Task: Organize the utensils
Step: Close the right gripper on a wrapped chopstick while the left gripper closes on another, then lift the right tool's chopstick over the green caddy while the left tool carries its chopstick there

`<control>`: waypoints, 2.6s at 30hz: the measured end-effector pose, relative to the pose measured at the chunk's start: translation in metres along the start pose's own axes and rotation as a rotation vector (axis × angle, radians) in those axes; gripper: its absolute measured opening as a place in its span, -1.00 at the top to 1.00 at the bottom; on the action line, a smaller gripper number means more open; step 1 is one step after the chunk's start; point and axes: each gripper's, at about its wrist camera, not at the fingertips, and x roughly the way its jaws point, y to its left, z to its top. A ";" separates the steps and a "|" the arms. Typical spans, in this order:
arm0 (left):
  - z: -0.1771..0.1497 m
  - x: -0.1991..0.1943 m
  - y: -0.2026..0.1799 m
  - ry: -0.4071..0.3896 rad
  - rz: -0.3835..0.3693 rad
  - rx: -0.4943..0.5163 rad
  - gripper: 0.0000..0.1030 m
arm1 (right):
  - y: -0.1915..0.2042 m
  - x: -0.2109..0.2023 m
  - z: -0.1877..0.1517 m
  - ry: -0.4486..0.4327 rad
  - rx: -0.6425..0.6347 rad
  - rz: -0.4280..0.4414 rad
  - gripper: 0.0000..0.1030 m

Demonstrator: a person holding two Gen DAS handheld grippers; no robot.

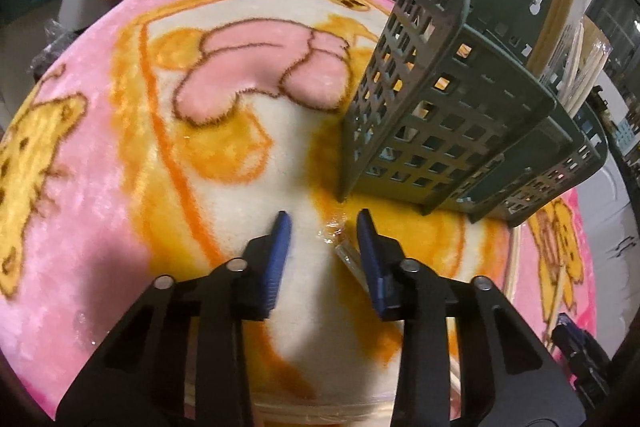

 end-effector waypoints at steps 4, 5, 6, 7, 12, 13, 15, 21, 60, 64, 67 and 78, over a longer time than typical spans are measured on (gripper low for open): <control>-0.001 -0.001 -0.001 -0.007 0.001 0.013 0.70 | -0.003 0.000 0.001 0.000 0.015 0.003 0.36; -0.002 -0.002 -0.002 -0.008 -0.004 0.015 0.81 | -0.004 0.000 0.002 -0.001 0.021 0.004 0.41; -0.002 -0.002 -0.003 -0.006 -0.010 0.021 0.82 | -0.005 -0.001 0.002 -0.002 0.027 0.004 0.42; -0.003 -0.002 -0.004 -0.007 -0.012 0.025 0.82 | -0.006 -0.001 0.002 -0.003 0.033 0.006 0.47; -0.003 -0.003 -0.006 -0.009 -0.037 0.026 0.85 | -0.009 -0.006 0.003 -0.015 0.045 0.003 0.73; -0.003 -0.004 -0.006 -0.010 -0.045 0.024 0.85 | -0.009 -0.007 0.003 -0.018 0.046 0.003 0.79; -0.003 -0.006 -0.007 -0.018 -0.069 0.015 0.85 | -0.009 -0.012 0.004 -0.030 0.047 0.007 0.84; 0.001 -0.030 -0.013 -0.075 -0.147 0.011 0.87 | 0.001 -0.029 0.012 -0.086 0.035 0.062 0.86; 0.041 -0.152 -0.090 -0.327 -0.367 0.215 0.96 | 0.108 -0.105 0.098 -0.344 -0.245 0.220 0.90; 0.045 -0.156 -0.096 -0.338 -0.378 0.229 0.97 | 0.110 -0.110 0.100 -0.360 -0.251 0.212 0.90; 0.047 -0.159 -0.101 -0.345 -0.384 0.239 0.98 | 0.109 -0.114 0.102 -0.372 -0.251 0.205 0.90; 0.060 -0.171 -0.118 -0.374 -0.411 0.267 0.98 | 0.108 -0.124 0.113 -0.416 -0.248 0.212 0.91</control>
